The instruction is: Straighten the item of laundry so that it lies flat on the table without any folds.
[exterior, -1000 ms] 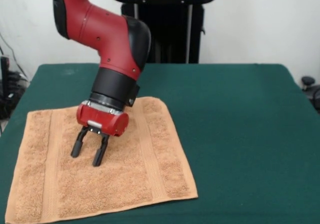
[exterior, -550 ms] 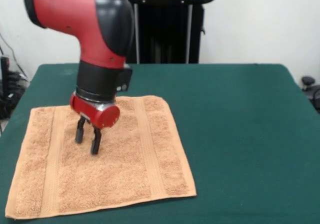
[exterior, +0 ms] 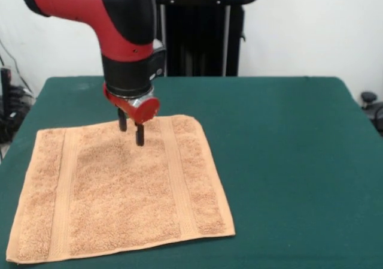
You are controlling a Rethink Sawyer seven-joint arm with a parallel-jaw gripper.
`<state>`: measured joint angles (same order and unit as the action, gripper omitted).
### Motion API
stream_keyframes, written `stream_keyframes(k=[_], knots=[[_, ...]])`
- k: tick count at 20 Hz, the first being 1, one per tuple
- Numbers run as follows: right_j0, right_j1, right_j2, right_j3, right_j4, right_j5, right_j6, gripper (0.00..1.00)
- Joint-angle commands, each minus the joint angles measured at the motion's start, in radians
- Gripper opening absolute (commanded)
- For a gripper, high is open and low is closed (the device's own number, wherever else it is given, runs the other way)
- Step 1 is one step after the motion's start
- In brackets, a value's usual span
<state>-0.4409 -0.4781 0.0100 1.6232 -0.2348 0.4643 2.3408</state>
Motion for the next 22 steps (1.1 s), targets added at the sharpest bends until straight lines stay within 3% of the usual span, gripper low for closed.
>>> stream_keyframes(k=[1,5,12,22], knots=[[0.063,0.000,0.120,0.108,-0.114,-0.115,-0.081,1.00],[0.107,-0.018,0.094,0.096,-0.171,-0.194,-0.047,1.00],[0.107,-0.075,0.142,0.096,-0.190,-0.118,-0.092,1.00],[0.115,-0.073,0.165,0.058,-0.198,-0.055,-0.122,1.00]])
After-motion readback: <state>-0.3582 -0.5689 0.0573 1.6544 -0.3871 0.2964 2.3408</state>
